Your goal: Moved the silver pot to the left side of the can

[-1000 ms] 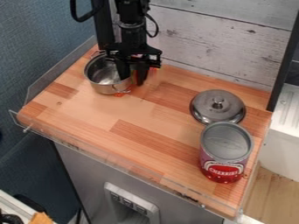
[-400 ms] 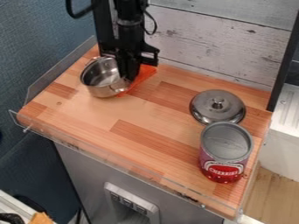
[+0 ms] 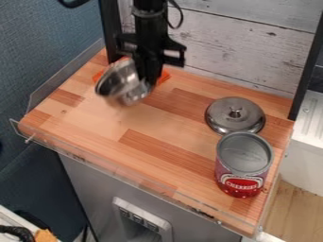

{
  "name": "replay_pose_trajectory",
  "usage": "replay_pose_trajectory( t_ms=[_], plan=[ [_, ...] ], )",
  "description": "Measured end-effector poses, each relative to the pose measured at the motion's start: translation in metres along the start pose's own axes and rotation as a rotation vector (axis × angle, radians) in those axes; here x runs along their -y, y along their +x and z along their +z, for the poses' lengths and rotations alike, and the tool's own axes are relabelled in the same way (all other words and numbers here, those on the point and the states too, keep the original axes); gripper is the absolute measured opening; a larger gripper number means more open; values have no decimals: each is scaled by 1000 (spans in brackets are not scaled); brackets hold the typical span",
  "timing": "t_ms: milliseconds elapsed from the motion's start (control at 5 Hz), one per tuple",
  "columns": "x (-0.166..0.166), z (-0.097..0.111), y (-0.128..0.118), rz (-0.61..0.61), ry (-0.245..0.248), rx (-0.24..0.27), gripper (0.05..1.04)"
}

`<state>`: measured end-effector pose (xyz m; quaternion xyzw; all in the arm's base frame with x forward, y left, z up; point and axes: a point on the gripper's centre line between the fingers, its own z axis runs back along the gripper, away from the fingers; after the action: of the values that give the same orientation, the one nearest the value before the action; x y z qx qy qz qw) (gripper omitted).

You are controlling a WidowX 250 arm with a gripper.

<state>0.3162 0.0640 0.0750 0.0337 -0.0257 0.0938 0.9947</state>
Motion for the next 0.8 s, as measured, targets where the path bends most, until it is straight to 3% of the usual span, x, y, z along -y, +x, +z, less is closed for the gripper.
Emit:
replay_pose_trajectory(
  t_ms=[400, 800],
  plan=[
    [40, -20, -32, -85, -34, -73, 73],
    [64, -26, -47, -151, -41, -94, 73]
  ],
)
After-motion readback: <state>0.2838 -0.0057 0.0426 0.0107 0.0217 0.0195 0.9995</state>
